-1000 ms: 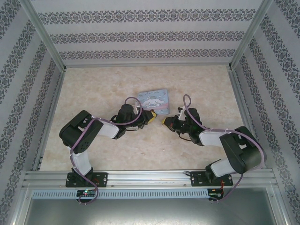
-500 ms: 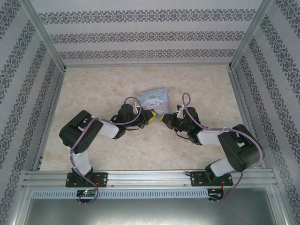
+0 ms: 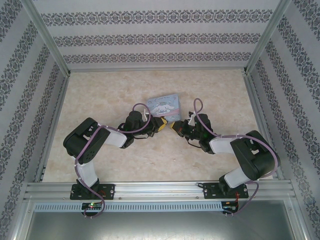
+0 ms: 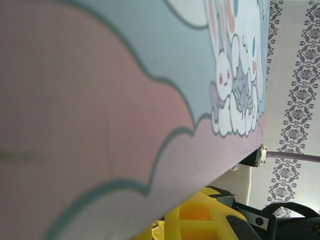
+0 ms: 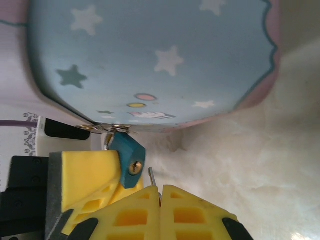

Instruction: Unlock the padlock with the key

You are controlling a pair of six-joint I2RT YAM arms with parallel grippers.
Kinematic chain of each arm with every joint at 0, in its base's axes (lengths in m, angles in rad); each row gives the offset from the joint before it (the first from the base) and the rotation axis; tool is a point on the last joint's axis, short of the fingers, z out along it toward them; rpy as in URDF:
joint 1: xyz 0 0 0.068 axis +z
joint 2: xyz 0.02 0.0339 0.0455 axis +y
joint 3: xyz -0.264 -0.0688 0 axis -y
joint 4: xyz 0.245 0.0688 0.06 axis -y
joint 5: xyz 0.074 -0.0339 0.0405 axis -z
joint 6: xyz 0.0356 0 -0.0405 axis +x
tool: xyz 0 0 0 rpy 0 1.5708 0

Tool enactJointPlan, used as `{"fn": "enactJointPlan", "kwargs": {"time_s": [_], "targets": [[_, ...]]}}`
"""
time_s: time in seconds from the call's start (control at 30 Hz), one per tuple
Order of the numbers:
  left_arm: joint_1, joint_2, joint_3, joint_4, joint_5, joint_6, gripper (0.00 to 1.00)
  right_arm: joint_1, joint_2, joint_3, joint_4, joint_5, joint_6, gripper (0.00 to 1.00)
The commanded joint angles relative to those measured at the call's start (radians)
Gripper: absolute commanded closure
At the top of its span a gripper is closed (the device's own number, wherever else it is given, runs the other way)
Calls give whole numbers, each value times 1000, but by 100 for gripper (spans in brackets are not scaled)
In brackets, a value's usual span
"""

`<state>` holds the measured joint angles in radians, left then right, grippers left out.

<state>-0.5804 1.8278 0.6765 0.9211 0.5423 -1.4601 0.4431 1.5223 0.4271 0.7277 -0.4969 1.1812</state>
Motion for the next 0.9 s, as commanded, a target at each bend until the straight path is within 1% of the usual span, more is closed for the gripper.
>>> {"fn": "enactJointPlan", "kwargs": {"time_s": [0.0, 0.6, 0.87], "targets": [[10, -24, -2, 62, 9, -10, 100, 11, 6, 25, 42, 9, 8, 100], [10, -24, 6, 67, 18, -19, 100, 19, 21, 51, 50, 0, 11, 100], [7, -15, 2, 160, 25, -99, 100, 18, 52, 65, 79, -1, 22, 100]]}}
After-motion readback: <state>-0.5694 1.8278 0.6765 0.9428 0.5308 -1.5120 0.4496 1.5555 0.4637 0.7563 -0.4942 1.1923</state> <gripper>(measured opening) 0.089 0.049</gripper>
